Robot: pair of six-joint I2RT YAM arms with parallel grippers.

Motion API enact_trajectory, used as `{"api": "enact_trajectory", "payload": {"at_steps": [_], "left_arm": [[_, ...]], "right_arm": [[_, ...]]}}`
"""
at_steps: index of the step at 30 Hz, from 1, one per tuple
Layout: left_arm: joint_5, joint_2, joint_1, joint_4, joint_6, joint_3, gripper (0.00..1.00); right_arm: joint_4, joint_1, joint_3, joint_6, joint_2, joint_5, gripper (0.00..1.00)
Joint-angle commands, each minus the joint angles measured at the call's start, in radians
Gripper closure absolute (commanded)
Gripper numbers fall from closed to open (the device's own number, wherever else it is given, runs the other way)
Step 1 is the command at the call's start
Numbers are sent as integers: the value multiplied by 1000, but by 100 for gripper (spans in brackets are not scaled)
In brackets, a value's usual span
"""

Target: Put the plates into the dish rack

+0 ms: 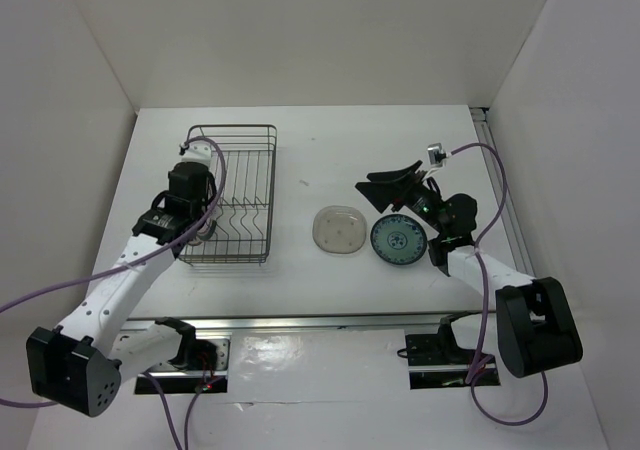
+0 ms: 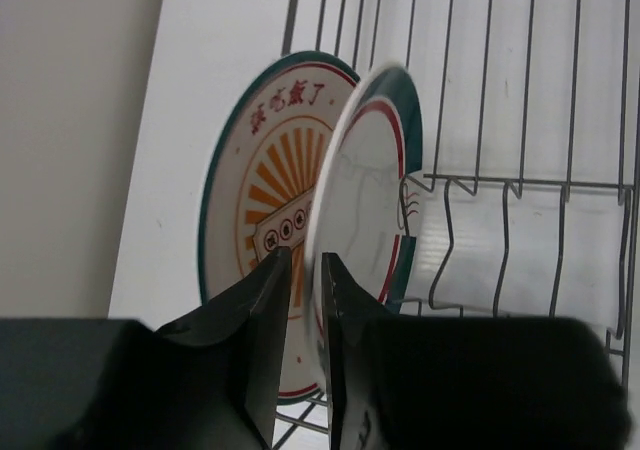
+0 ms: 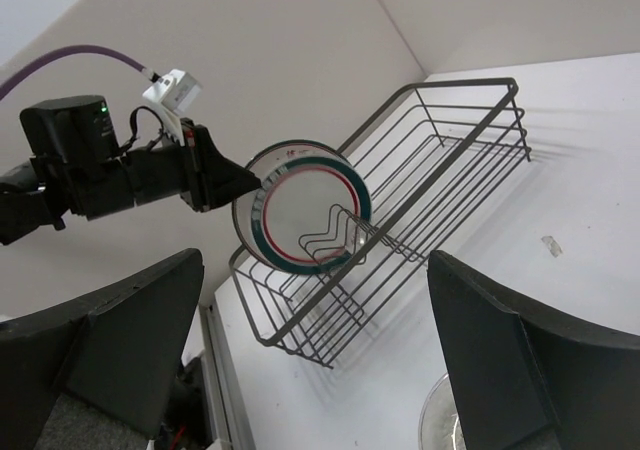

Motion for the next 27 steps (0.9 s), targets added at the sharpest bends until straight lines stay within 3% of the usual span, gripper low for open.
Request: {"api": "enact_trajectory", "payload": {"at_steps": [1, 4, 5, 7, 9, 10, 11, 13, 14, 17, 18, 22, 27], "left_arm": [[29, 23, -7, 35, -34, 16, 67], [6, 32, -7, 26, -54, 37, 61], [-4, 32, -7, 15, -66, 37, 46], [-4, 32, -7, 6, -86, 60, 26], [8, 17, -7, -8, -132, 80, 2], [28, 5, -7, -19, -148, 97, 0], [55, -30, -7, -19, -161, 97, 0], [147, -75, -7, -28, -180, 109, 0], [182, -98, -7, -14, -191, 109, 0], [372, -150, -7, -1, -191, 109, 0], [467, -150, -7, -1, -191, 120, 0], [589, -85, -7, -11, -191, 161, 0], [630, -61, 3, -20, -209, 181, 0]], "right_arm": [[18, -6, -9, -21, -23, 2, 0], [-36, -6, 1, -31, -23, 22, 0], [-57, -6, 1, -40, -23, 22, 0], [-132, -6, 11, -58, -44, 46, 0], [-319, 20, 20, -118, -94, 114, 0], [-397, 40, 20, -150, -124, 157, 0], [-591, 95, 20, -181, -192, 298, 0], [-797, 152, 43, -247, -265, 481, 0], [-996, 175, 44, -247, -300, 680, 0], [-1276, 189, 34, -155, -450, 856, 0], [-1320, 189, 7, -87, -482, 876, 0], [-1536, 189, -83, 154, -660, 994, 1], [-1718, 189, -148, 328, -817, 1099, 4]]}}
